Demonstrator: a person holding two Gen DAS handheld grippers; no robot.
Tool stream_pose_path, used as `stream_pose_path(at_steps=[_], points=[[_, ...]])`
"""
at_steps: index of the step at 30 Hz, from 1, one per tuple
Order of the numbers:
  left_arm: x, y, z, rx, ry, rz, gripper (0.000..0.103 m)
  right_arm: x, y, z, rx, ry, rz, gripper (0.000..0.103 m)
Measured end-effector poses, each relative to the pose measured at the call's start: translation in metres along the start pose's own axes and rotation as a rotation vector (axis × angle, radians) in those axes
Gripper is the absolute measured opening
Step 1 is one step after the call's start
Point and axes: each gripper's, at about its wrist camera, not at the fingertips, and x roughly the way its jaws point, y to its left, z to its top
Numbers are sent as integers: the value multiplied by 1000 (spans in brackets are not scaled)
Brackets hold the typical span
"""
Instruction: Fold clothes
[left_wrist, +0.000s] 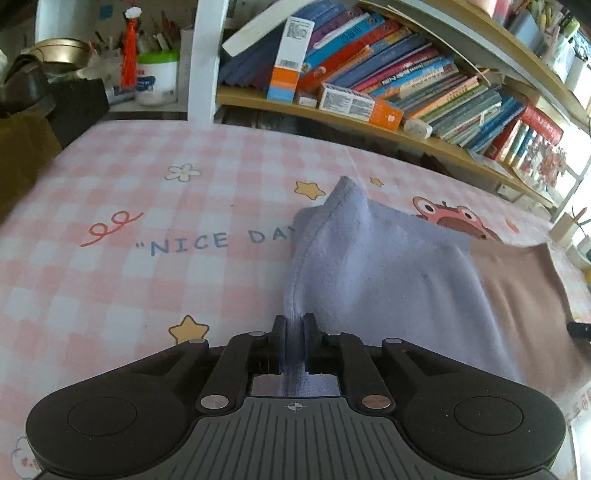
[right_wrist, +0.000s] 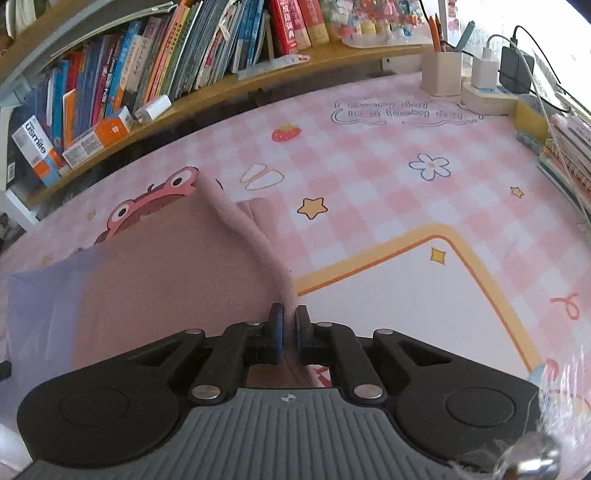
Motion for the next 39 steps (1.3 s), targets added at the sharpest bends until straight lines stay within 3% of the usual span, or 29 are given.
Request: stream_pose_path(at_steps=[3,5,7,12,14,15,17,21,26,39], points=[[-2,2,0,-11,-10,5,17,-2,3,0,-25,5,-23,10],[-6,2,1,-22,-27,18,23,-7,4,2,-40,-1,-48,27],[-16,2,2,-40,-70,38,32,-14,4,3,-48,-21,-63,35],[-37,-1,4,-82,-139,58,36,-36,14,3,-80,-98,-78,61],[-45,-7,2,-80,-156,60,46,-46,19,1,-100,-131,-87,75],[-49,-11,1,-78,-167,64,55,-50,22,0,-108,-144,-91,77],[-56,-20,-2,-75,-184,63,59,-56,26,-4,-129,-161,-95,85],[-68,-42,-13,-68,-193,54,66,-66,31,-16,-169,-164,-83,89],[-77,-67,-35,-54,-173,66,67,-76,28,-38,-212,-134,-39,90],[-108,-123,-101,-50,-108,130,78,-105,-6,-83,-296,-56,36,91]])
